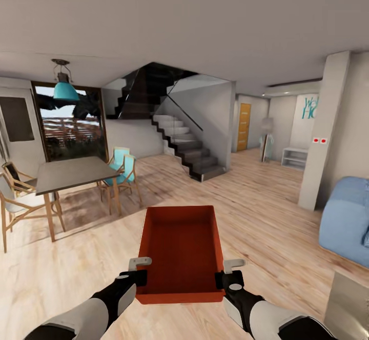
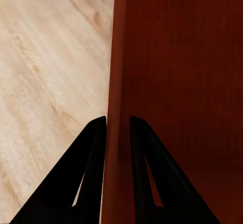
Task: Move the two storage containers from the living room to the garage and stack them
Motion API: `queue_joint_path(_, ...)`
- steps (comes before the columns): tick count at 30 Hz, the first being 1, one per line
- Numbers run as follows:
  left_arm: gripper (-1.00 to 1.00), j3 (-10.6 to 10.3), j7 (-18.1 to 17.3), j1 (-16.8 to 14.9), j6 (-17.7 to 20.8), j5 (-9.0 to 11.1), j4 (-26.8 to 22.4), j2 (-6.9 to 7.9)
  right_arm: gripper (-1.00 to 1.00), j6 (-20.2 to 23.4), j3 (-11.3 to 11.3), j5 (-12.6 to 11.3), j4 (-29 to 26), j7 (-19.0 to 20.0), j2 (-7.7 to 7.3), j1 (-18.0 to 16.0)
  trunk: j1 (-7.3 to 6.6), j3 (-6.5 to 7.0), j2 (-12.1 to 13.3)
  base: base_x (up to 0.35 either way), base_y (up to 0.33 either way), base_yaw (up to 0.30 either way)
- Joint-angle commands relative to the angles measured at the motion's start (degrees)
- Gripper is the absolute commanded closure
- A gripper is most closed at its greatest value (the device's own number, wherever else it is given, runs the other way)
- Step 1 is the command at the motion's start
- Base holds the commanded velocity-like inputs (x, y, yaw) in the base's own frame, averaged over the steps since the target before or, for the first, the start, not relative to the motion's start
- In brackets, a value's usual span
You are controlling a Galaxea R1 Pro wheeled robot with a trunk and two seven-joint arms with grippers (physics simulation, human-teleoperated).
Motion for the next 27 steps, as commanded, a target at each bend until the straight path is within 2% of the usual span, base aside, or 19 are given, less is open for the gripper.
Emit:
queue_joint_path(1, 1.0, 3.4, 0.9, 0.0, 0.3, -0.9, -0.4, 3.12, 1.0, 0.0, -1.8, -0.2, 0.1, 0.5, 0.06, 0.0, 0.04, -0.08, -0.1, 0.303, 0.216, -0.284)
queue_joint_path(27, 1.0, 3.4, 0.9, -0.1, 0.3, -0.9, -0.4, 3.13, 1.0, 0.1, -1.8, -0.2, 0.1, 0.6, 0.02, 0.0, 0.04, -0.08, -0.1, 0.303, 0.216, -0.272)
